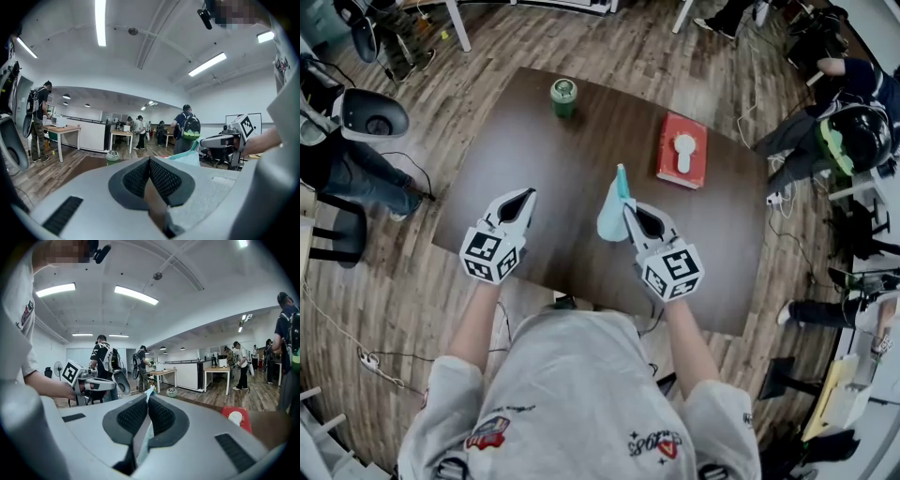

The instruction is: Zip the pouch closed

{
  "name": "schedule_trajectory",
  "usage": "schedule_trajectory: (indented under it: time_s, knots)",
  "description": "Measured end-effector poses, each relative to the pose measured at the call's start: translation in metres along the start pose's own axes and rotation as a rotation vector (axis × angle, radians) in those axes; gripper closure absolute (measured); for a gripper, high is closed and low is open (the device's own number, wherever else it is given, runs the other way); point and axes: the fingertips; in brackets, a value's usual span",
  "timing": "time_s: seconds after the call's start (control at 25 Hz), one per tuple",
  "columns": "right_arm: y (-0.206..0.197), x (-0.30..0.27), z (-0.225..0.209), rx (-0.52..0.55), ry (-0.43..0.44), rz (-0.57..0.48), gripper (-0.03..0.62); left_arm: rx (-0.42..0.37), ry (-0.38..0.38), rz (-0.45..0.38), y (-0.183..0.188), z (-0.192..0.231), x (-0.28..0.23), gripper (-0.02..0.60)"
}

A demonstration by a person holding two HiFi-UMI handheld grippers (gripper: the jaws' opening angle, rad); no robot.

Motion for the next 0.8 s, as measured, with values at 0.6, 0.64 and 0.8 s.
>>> schedule_trajectory:
  time_s: [0.6, 0.64, 0.8]
  knots:
    - [-0.003, 0.01, 0.006, -0.009, 0.01, 0.002, 0.58, 0.018, -0.016, 0.039, -0.019, -0.009, 0.003, 0.577]
    - [-0.002, 0.01, 0.006, -0.012, 0.012, 0.001, 0.58, 0.019, -0.017, 0.041, -0.019, -0.009, 0.003, 0.577]
    - [-0.001, 0.012, 0.007, -0.017, 0.016, -0.003, 0.58, 0.024, -0.02, 0.045, -0.021, -0.01, 0.004, 0.577]
Point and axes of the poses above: the fingertips, and each gripper's own axes: x backward along the fingers, z to its left, y out of its top, and after that the axes turned 1 degree about x, right-handed
